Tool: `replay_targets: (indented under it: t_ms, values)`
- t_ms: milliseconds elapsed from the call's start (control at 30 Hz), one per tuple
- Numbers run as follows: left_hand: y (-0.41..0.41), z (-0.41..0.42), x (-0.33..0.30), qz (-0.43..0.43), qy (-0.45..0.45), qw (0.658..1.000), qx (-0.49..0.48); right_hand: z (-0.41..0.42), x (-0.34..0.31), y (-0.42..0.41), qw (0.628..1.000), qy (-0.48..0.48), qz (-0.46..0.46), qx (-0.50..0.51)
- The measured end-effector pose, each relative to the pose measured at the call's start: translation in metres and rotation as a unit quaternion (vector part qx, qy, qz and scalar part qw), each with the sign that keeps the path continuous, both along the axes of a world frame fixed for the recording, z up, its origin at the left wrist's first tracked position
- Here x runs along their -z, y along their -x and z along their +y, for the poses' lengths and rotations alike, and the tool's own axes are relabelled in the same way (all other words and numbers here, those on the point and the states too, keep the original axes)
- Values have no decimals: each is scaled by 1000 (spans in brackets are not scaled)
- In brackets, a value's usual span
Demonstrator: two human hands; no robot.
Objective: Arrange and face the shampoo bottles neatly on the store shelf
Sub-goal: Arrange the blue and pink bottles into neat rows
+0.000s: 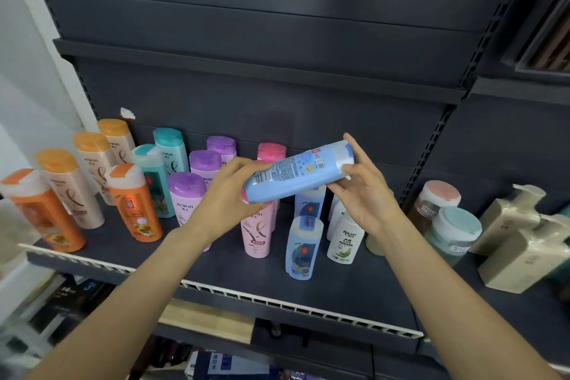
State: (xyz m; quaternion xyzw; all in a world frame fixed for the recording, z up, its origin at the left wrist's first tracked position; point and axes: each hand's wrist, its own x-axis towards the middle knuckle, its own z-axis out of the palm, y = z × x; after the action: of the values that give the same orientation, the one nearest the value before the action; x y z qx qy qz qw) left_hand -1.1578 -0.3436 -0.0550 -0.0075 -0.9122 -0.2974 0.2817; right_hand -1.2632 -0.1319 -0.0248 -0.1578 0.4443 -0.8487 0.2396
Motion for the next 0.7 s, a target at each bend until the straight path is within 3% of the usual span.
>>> replay_targets:
  t_ms: [200, 300, 467, 600, 700]
  values:
    - [1, -2, 5, 15, 8, 1000, -12, -1, -1, -2, 999, 12, 34, -24]
    - [0, -4, 3, 8, -30, 999, -5, -2, -2, 1, 1000, -3, 28, -12]
    - [-2, -3, -6, -73, -189, 978, 56, -2, -1, 8, 998, -54, 31, 11]
    - [2, -1, -10, -123, -346, 923, 115, 0, -4, 14, 996, -70, 18, 43]
    - [8, 4, -14, -107, -446, 885, 82, 3, -5, 19, 995, -66, -5, 77]
